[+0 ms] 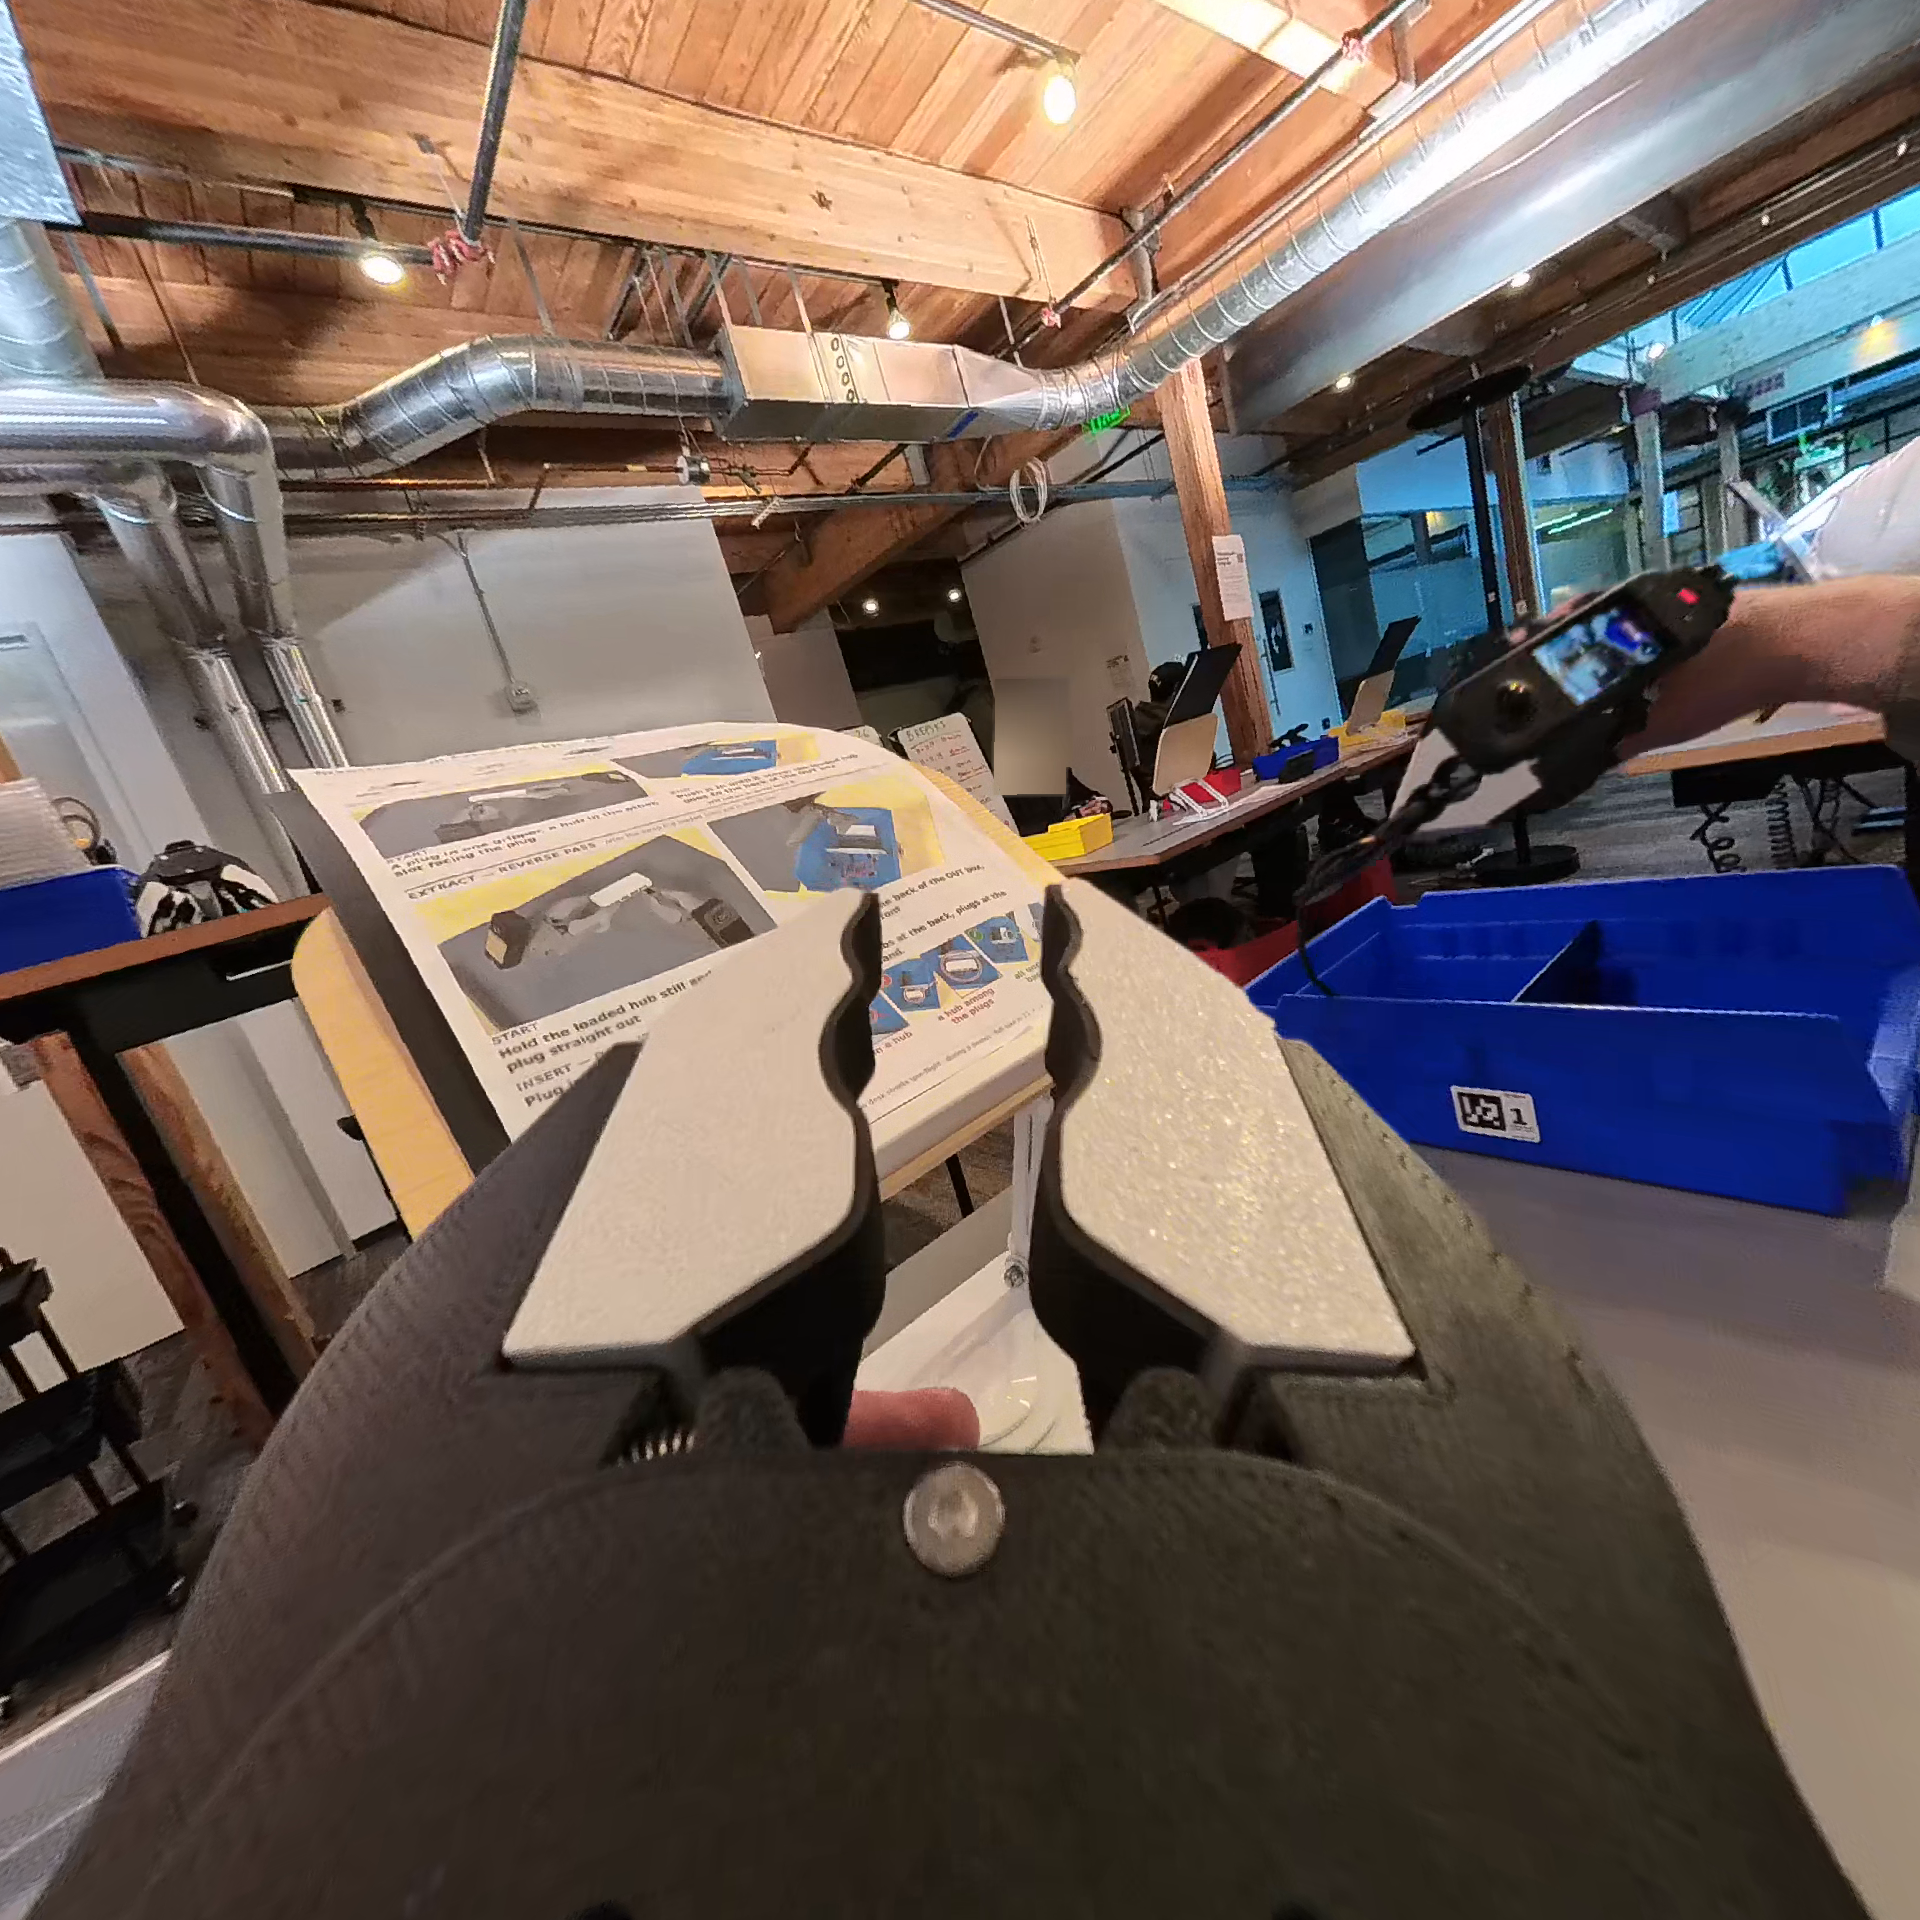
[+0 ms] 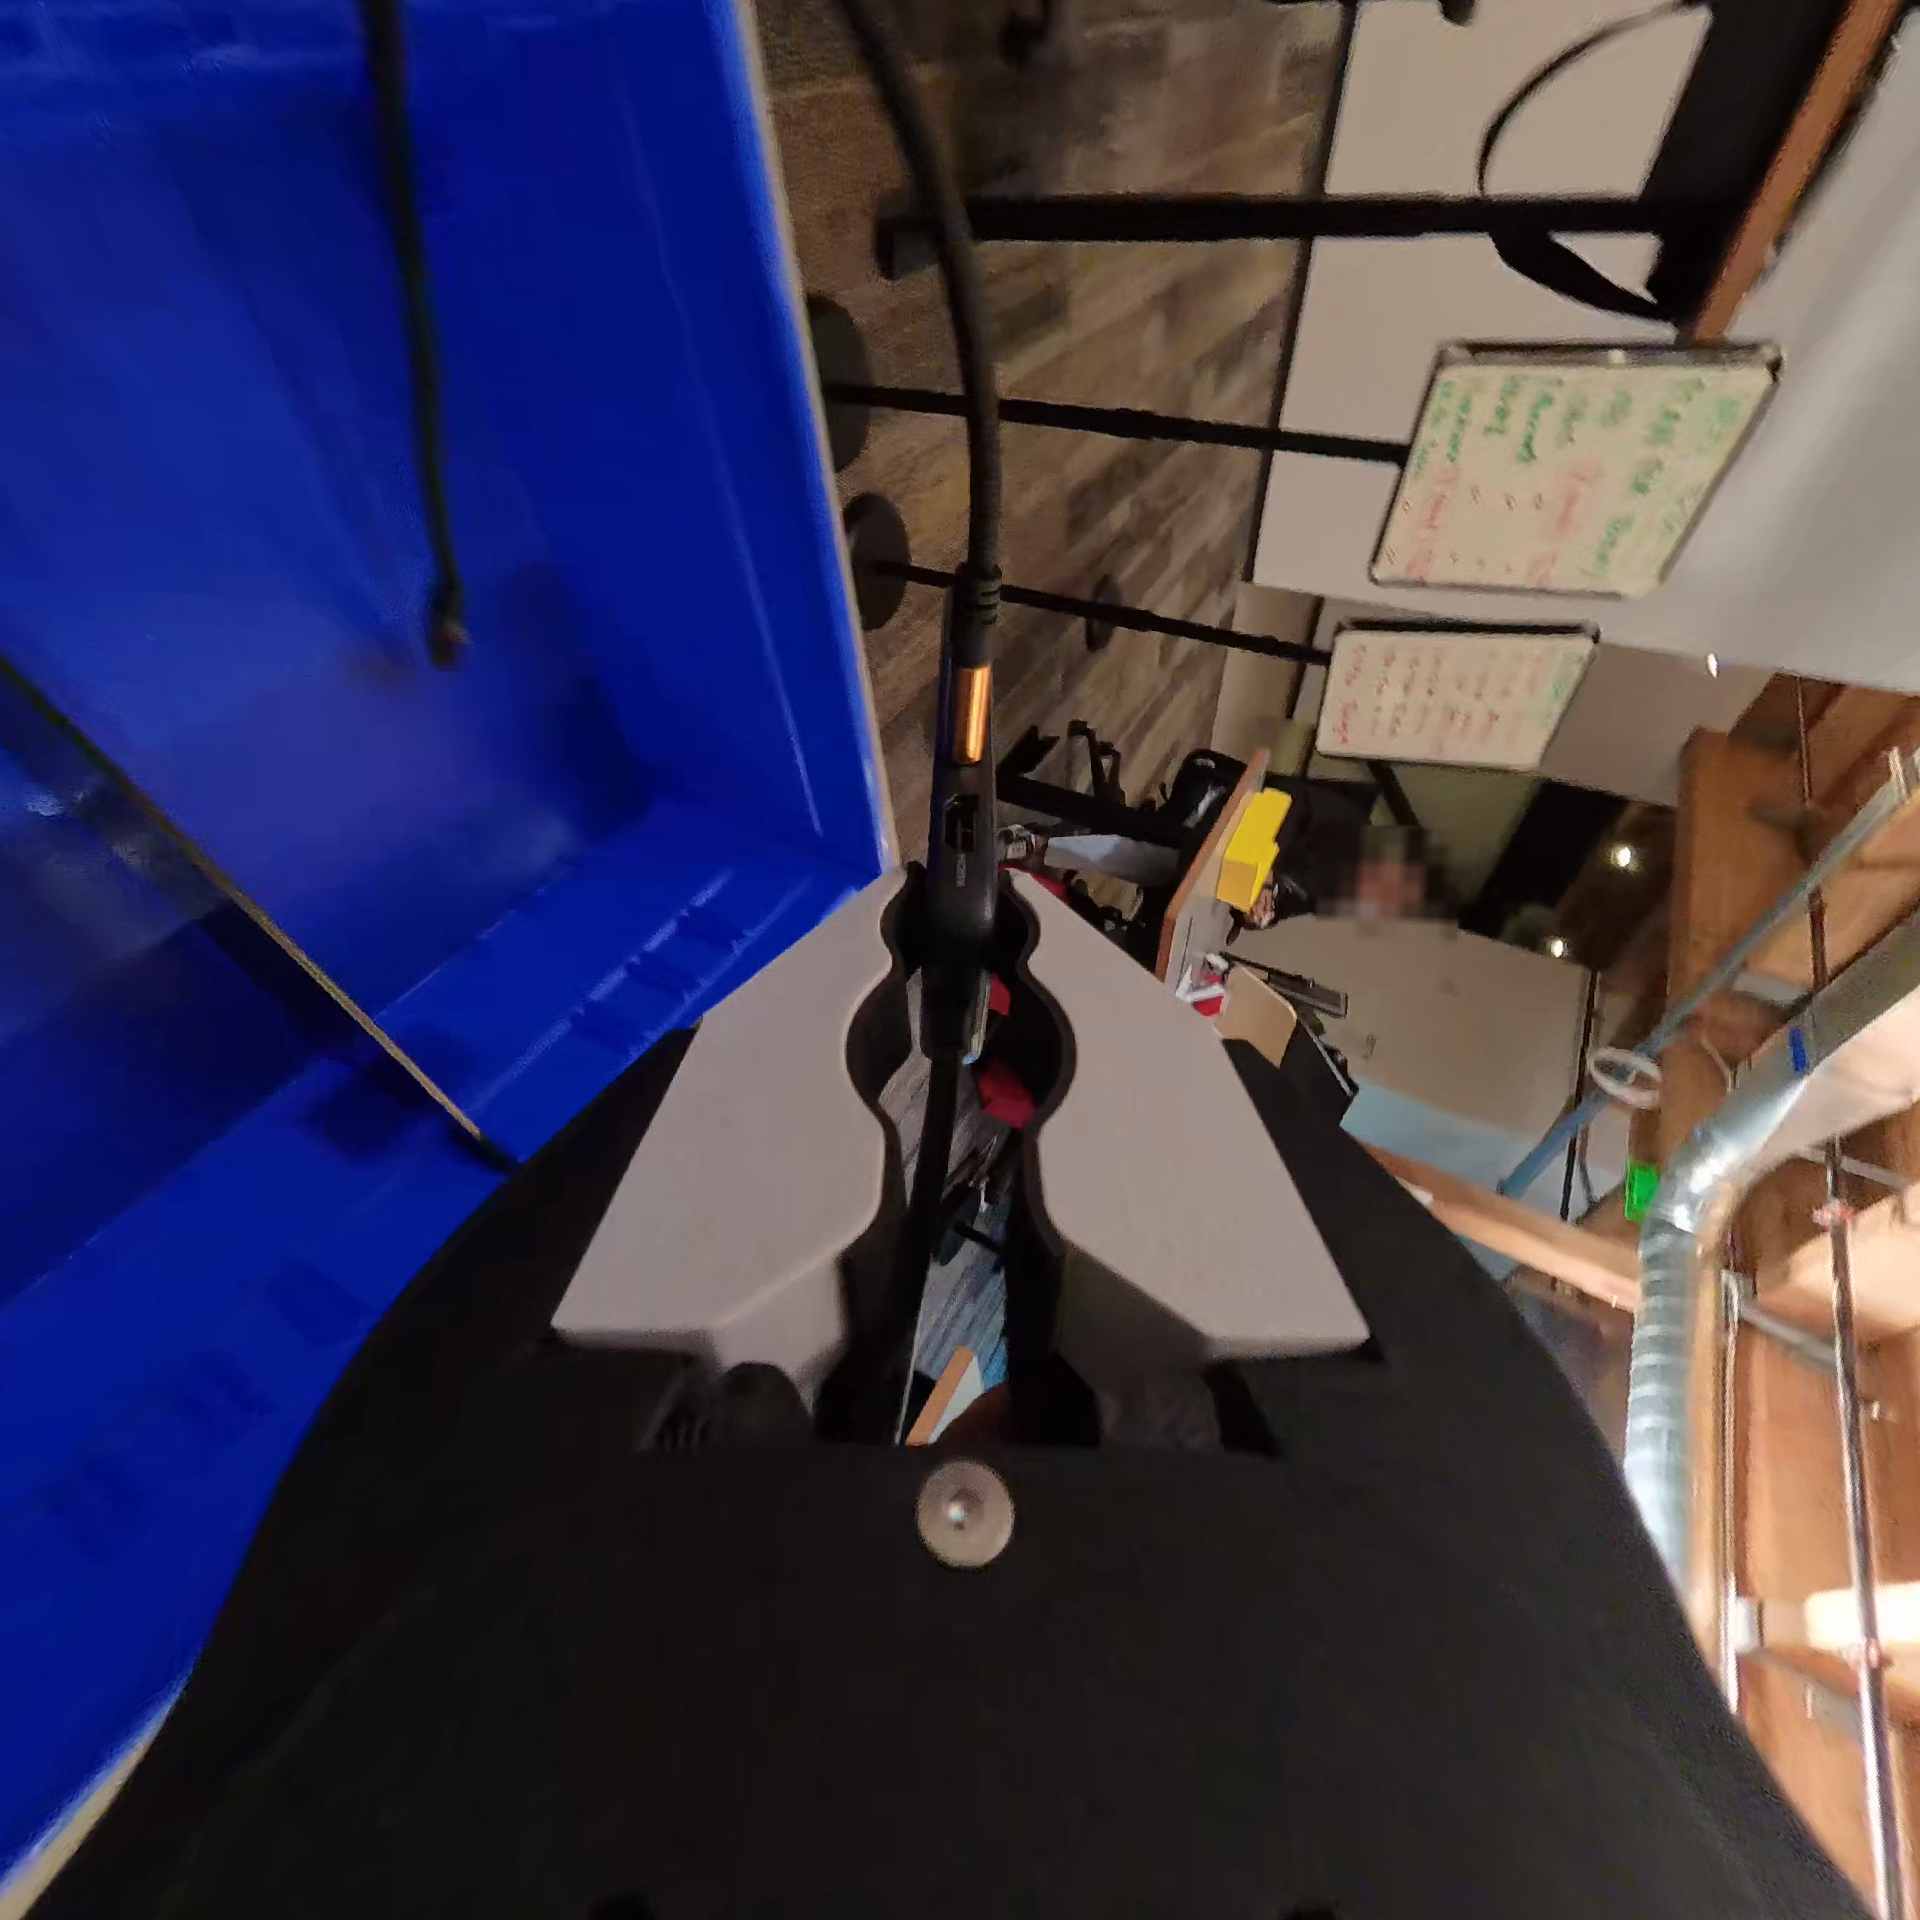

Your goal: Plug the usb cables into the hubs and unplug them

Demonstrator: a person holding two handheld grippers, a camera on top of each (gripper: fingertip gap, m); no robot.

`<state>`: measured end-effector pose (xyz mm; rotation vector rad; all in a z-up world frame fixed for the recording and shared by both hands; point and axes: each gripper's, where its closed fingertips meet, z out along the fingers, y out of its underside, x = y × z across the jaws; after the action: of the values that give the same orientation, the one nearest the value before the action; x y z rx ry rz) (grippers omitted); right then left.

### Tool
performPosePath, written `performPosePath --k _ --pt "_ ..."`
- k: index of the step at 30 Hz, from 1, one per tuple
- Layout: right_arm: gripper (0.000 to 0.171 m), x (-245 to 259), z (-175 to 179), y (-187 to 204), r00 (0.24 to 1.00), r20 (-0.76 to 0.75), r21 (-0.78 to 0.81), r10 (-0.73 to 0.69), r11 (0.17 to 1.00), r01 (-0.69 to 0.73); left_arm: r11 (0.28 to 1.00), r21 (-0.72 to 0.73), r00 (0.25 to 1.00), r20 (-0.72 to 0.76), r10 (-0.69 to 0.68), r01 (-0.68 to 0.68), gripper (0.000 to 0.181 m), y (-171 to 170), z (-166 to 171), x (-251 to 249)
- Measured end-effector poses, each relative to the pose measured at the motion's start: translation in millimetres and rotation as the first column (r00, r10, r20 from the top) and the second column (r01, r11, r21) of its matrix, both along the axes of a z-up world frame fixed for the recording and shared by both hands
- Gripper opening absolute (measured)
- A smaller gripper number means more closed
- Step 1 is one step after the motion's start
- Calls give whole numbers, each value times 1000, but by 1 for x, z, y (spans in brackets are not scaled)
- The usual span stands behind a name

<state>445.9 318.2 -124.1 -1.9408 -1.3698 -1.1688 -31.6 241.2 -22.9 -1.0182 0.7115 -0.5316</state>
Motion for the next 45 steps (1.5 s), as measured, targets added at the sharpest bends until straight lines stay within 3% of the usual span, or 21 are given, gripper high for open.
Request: performPosePath --k 6,13,17,26,32,35,40,45 --pt "12 -7 -37 22 999 -44 -52 19 998 -21 1000 -2 1000 -17 -1 1 29 2 -4 1" --pt "11 -3 -40 27 980 -187 60 -68 995 80 1000 9 999 -40 15 -14 29 4 -7 1" --pt "12 -1 -44 21 933 -347 90 -93 987 132 1000 -2 999 -38 12 -12 29 6 -9 2" --pt "14 10 -63 25 886 -445 134 -129 969 209 1000 -16 998 -55 8 -9 29 8 -17 7" --pt "18 12 -70 20 883 -449 64 -137 981 185 1000 -19 998 -58 13 -14 29 10 -18 5" --pt "18 13 -75 16 938 -321 43 -131 987 153 1000 -22 998 -58 13 -14 29 12 -19 5" --pt "24 5 -89 6 915 -370 -59 -162 987 150 1000 -26 998 -69 13 -15 29 13 -22 6" --pt "17 -1 -123 -9 877 -412 -301 -248 945 126 999 -34 997 -78 5 -8 29 13 -25 9"
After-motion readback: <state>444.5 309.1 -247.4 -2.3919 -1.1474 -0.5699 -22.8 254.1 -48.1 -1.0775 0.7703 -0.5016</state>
